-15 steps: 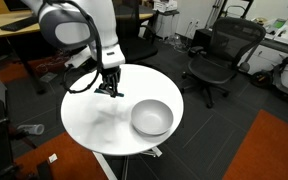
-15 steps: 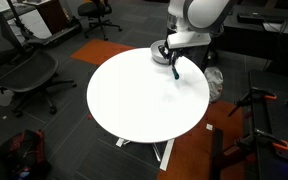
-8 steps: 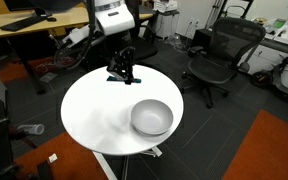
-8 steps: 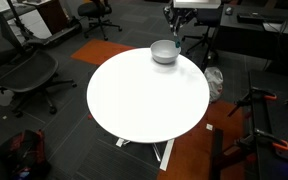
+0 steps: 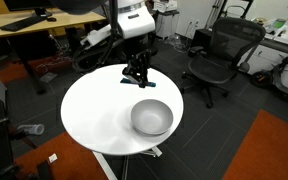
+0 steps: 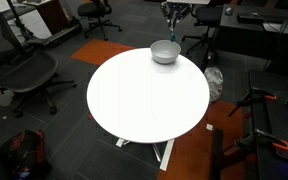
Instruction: Put the marker in the bowl
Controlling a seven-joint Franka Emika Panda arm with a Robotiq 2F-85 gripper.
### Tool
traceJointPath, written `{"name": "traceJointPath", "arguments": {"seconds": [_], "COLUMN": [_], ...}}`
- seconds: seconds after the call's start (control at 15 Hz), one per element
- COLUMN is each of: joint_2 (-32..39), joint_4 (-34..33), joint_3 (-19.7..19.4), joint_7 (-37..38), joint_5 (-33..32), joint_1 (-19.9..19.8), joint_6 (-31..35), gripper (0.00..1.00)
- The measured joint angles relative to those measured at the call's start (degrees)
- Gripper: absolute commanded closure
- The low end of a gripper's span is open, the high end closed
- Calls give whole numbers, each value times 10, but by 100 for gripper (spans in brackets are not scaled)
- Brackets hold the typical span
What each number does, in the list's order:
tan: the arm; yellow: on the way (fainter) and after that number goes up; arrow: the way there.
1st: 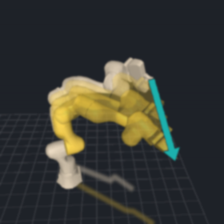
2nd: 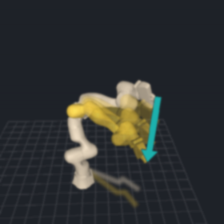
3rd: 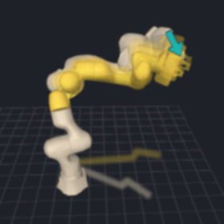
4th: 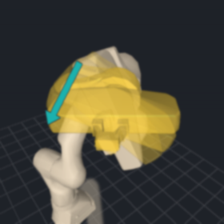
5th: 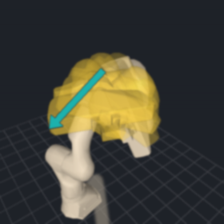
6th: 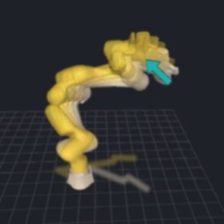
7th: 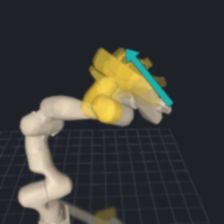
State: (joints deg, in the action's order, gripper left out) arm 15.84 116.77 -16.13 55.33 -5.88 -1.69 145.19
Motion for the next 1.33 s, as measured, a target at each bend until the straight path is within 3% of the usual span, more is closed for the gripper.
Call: {"name": "traceJointPath", "arguments": {"seconds": [0.93, 1.0, 1.07, 1.33], "joint_2": [156, 164, 172, 192], "joint_4": [-160, -168, -175, -199], "joint_3": [8, 9, 9, 9], "joint_7": [-1, -1, -1, -1], "joint_5": [102, 105, 109, 117], "joint_1": [-47, -49, -51, -57], "joint_6": [-80, -83, -86, -95], "gripper": [93, 56, 56, 27]}}
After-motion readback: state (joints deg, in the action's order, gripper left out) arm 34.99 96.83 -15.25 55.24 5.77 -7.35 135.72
